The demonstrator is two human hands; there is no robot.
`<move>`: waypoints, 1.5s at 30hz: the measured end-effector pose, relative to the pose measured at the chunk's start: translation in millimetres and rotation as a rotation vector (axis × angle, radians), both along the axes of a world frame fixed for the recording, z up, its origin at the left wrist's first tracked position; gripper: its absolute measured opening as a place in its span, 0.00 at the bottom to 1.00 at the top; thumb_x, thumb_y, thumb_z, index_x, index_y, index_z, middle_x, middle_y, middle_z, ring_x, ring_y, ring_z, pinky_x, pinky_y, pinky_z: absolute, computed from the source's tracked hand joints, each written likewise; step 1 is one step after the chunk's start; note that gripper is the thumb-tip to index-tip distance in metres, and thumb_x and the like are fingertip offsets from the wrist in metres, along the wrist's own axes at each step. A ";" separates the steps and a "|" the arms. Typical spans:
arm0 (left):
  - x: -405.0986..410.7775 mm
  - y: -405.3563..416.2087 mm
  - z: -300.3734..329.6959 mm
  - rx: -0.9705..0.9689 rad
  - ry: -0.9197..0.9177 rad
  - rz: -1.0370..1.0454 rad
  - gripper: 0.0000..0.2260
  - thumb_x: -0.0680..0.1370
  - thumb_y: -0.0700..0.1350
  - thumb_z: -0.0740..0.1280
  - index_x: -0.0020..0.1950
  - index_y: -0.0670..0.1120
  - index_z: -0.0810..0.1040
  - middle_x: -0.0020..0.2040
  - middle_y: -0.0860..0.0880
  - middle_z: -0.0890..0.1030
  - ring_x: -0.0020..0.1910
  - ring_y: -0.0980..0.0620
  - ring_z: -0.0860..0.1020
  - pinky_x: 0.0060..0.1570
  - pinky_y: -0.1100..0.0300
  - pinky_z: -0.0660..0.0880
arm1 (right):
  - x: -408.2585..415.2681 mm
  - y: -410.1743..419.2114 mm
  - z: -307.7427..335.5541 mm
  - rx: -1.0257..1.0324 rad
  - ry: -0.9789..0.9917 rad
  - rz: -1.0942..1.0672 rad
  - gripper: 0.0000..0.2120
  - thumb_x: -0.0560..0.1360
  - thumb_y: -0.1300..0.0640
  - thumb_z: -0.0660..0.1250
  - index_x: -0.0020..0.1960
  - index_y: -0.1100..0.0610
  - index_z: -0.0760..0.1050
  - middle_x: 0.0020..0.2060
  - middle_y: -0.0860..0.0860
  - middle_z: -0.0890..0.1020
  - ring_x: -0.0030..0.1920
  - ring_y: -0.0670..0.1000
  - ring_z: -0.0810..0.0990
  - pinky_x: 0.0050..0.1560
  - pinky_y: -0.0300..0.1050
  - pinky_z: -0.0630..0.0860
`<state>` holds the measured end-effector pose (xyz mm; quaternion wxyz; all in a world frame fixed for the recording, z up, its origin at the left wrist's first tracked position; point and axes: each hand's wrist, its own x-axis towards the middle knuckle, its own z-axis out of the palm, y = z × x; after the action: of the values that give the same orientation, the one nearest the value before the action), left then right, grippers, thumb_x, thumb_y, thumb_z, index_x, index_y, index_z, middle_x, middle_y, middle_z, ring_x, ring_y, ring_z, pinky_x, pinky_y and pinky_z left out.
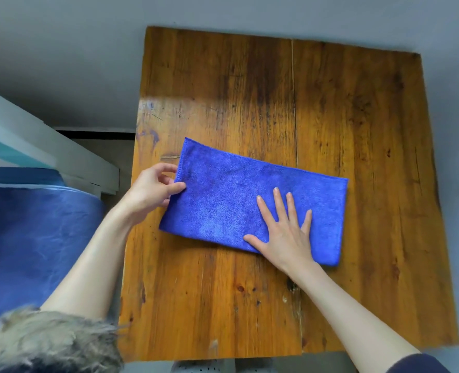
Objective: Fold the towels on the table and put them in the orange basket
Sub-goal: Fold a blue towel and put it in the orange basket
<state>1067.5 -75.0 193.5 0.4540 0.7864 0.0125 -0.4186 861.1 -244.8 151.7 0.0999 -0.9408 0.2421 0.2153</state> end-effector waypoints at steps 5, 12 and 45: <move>-4.4 -9.2 24.5 -0.066 -0.049 -0.026 0.10 0.75 0.37 0.68 0.52 0.49 0.75 0.38 0.51 0.71 0.41 0.53 0.75 0.41 0.55 0.75 | 6.6 0.9 5.6 0.004 0.006 -0.004 0.40 0.72 0.30 0.54 0.76 0.42 0.39 0.75 0.50 0.36 0.75 0.56 0.34 0.68 0.70 0.42; -28.8 -58.5 58.7 -0.082 -0.243 -0.007 0.10 0.75 0.36 0.67 0.52 0.49 0.75 0.38 0.52 0.71 0.34 0.54 0.71 0.31 0.64 0.73 | 20.9 -17.4 14.5 0.162 -0.047 0.013 0.32 0.78 0.39 0.53 0.77 0.46 0.45 0.76 0.49 0.38 0.76 0.54 0.36 0.69 0.68 0.41; -190.1 -193.2 -13.2 -0.155 -0.560 -0.105 0.11 0.78 0.34 0.59 0.55 0.43 0.77 0.48 0.47 0.76 0.46 0.51 0.77 0.40 0.60 0.79 | -95.3 -109.7 9.9 0.895 -0.447 -0.878 0.08 0.78 0.54 0.62 0.50 0.56 0.78 0.38 0.47 0.80 0.42 0.49 0.80 0.49 0.49 0.79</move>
<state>877.4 -268.1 180.4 0.4762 0.8339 -0.1860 -0.2079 765.8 -354.5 161.6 0.6071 -0.6445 0.4636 0.0341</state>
